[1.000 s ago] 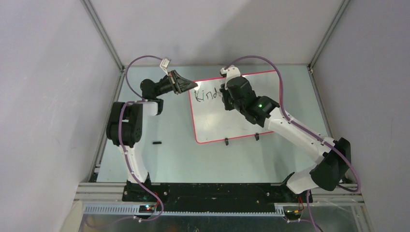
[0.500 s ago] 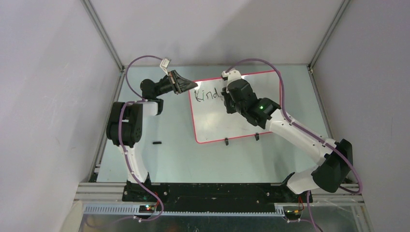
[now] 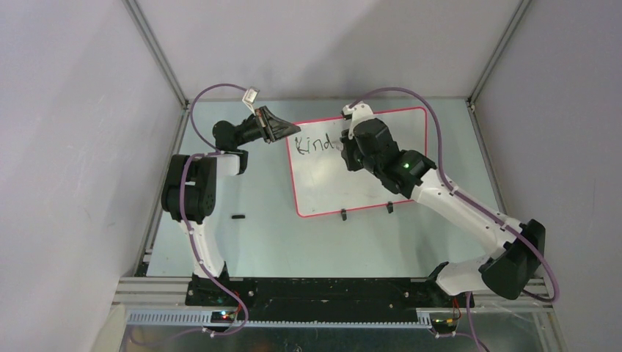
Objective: Write a sentence on the whiteboard
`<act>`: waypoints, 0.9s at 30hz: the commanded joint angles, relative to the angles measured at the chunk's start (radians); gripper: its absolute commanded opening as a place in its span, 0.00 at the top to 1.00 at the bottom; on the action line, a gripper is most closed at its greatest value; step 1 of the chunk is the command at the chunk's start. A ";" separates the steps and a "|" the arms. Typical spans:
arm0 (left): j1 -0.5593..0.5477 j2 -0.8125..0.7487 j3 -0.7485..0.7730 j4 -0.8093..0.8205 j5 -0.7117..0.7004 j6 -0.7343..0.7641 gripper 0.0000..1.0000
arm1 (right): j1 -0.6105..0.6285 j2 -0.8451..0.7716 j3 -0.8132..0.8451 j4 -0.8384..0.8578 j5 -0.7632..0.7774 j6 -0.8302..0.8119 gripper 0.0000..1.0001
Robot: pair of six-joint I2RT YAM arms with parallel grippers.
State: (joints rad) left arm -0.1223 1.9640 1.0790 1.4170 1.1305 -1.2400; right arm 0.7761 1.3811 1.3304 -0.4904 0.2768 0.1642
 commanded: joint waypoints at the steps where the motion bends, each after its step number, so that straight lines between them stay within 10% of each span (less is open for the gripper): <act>1: -0.010 -0.016 0.016 0.099 0.004 -0.024 1.00 | 0.003 -0.061 0.011 0.066 -0.030 -0.006 1.00; 27: -0.007 0.039 0.052 0.109 0.012 -0.075 1.00 | -0.018 0.000 0.038 0.032 0.046 -0.032 1.00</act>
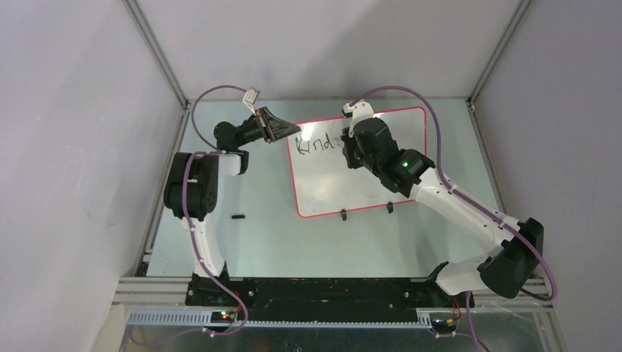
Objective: Write a sentence on the whiteboard
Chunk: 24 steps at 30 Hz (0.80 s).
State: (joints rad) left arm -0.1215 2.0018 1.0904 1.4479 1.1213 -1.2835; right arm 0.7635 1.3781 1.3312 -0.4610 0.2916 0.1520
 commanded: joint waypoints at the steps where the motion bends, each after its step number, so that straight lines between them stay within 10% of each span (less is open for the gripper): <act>1: -0.008 0.006 0.044 0.079 0.022 -0.034 1.00 | -0.005 0.004 0.037 0.004 0.035 -0.019 1.00; 12: -0.002 0.005 0.044 0.080 0.027 -0.038 0.95 | -0.007 0.000 0.037 -0.001 0.039 -0.016 1.00; 24: 0.005 0.000 0.041 0.080 0.026 -0.036 0.55 | -0.014 -0.016 0.037 0.001 0.018 -0.014 1.00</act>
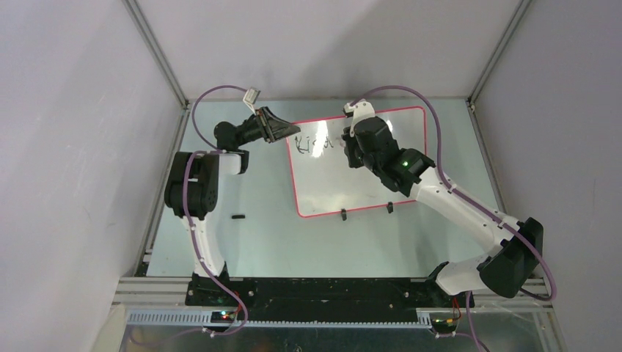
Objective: Write a sentence on the whiteboard
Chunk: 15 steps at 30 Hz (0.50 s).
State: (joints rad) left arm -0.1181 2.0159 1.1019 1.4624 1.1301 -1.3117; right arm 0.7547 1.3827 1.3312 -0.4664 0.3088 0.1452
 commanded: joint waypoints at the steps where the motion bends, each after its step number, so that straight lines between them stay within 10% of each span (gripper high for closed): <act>1: 0.003 -0.014 0.030 0.065 0.018 -0.008 0.53 | -0.005 -0.021 0.038 0.007 0.001 -0.006 1.00; 15: 0.055 -0.074 -0.016 0.065 0.022 0.016 0.01 | -0.011 -0.052 0.036 0.003 0.006 -0.007 1.00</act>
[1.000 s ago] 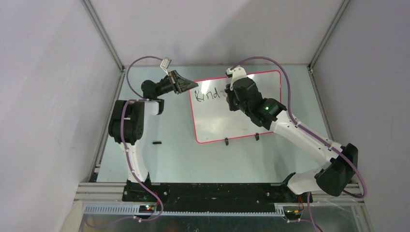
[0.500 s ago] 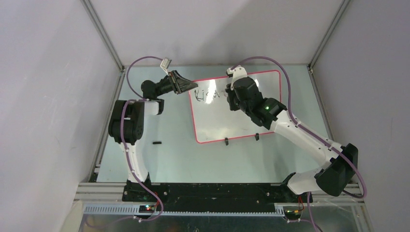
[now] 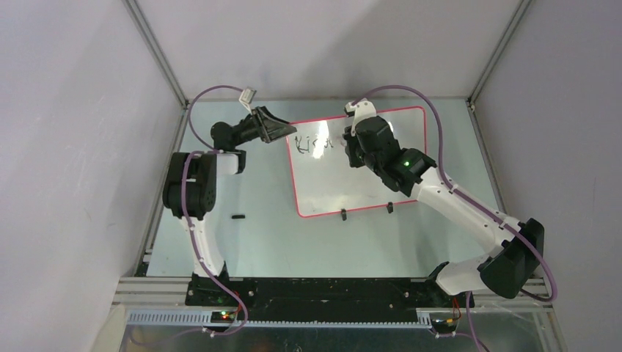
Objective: Write a sentence on the whiteboard
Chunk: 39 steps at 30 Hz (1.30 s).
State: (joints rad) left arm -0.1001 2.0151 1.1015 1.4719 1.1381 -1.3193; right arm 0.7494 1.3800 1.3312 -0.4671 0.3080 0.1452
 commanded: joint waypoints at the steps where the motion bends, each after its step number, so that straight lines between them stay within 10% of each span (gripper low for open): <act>1: 0.052 -0.080 -0.025 0.053 0.005 0.036 0.01 | -0.007 -0.051 0.033 0.004 0.006 -0.006 1.00; 9: 0.144 -0.188 -0.142 -0.091 -0.088 0.184 0.17 | -0.017 -0.084 0.010 0.014 0.000 0.002 1.00; 12: 0.145 -0.330 -0.170 -0.540 -0.155 0.515 0.03 | -0.018 -0.103 0.001 0.014 -0.001 0.006 1.00; 15: 0.144 -0.459 -0.181 -0.949 -0.356 0.751 0.01 | -0.018 -0.125 -0.017 0.015 0.002 0.009 1.00; 27: 0.000 -0.839 -0.153 -1.536 -1.179 1.052 0.00 | -0.019 -0.216 -0.088 0.033 -0.013 0.031 1.00; 33: -0.004 -0.905 -0.330 -1.423 -1.592 0.788 0.02 | -0.016 -0.250 -0.112 0.032 -0.011 0.033 1.00; 39: 0.066 -0.876 -0.315 -1.456 -1.511 0.720 0.01 | -0.013 -0.283 -0.124 0.042 -0.017 0.029 1.00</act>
State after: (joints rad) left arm -0.0360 1.1336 0.7322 0.0338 -0.2714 -0.5266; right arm 0.7353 1.1381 1.2060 -0.4644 0.2981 0.1654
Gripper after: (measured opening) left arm 0.985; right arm 0.149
